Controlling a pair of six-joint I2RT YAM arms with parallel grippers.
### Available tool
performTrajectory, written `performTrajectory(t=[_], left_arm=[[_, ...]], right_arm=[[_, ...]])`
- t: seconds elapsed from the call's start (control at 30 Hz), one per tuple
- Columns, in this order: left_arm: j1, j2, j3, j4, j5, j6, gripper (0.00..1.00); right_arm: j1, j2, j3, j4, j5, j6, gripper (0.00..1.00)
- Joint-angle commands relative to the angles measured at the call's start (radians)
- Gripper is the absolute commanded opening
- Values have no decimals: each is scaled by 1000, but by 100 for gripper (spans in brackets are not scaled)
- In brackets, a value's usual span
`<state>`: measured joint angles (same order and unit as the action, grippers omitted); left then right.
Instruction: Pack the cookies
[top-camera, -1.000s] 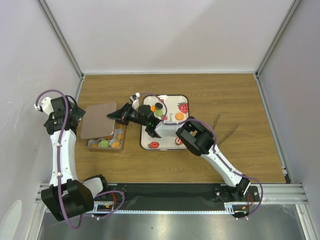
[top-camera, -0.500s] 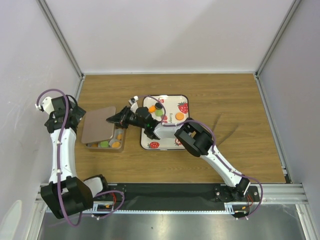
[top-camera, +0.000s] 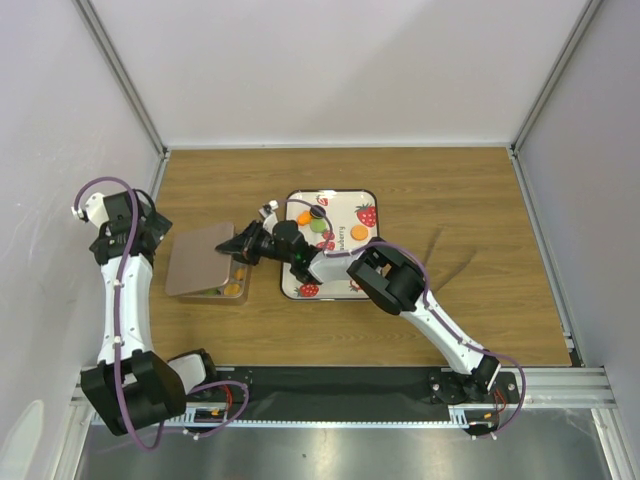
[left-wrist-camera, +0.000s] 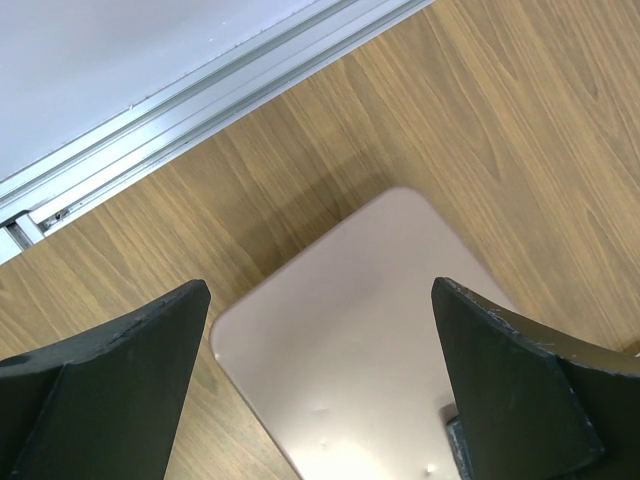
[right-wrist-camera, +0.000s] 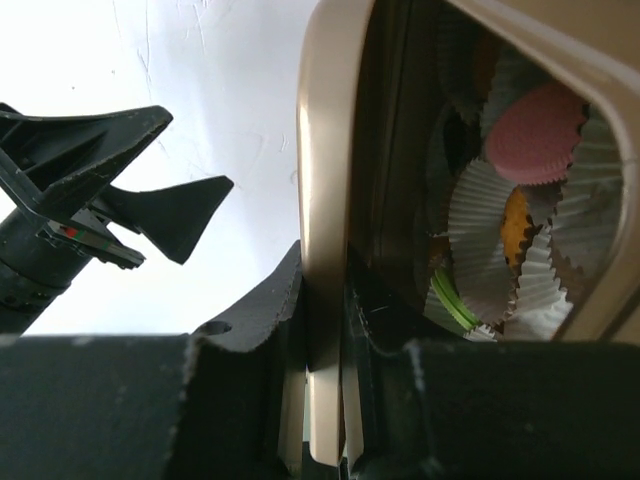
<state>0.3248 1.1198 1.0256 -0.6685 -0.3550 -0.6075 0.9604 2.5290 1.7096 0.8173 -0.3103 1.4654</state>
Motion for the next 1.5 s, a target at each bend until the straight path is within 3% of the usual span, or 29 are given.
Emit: performTrajectory(t=[0.0, 0.23, 0.7, 1.0, 1.33, 1.47], left_arm=[[5, 5, 8, 29, 1, 20, 100], [7, 18, -10, 43, 4, 23, 100], [7, 55, -52, 73, 13, 18, 100], [7, 104, -74, 101, 28, -1, 100], [7, 182, -108, 167, 63, -6, 100], [7, 201, -110, 175, 79, -5, 100]], right_arm=[[8, -33, -11, 71, 4, 0, 0], [4, -50, -53, 82, 13, 1, 0], [-12, -79, -139, 140, 10, 9, 19], [-32, -127, -222, 163, 11, -2, 21], [-38, -156, -275, 178, 2, -8, 33], [-41, -171, -304, 181, 4, -10, 33]])
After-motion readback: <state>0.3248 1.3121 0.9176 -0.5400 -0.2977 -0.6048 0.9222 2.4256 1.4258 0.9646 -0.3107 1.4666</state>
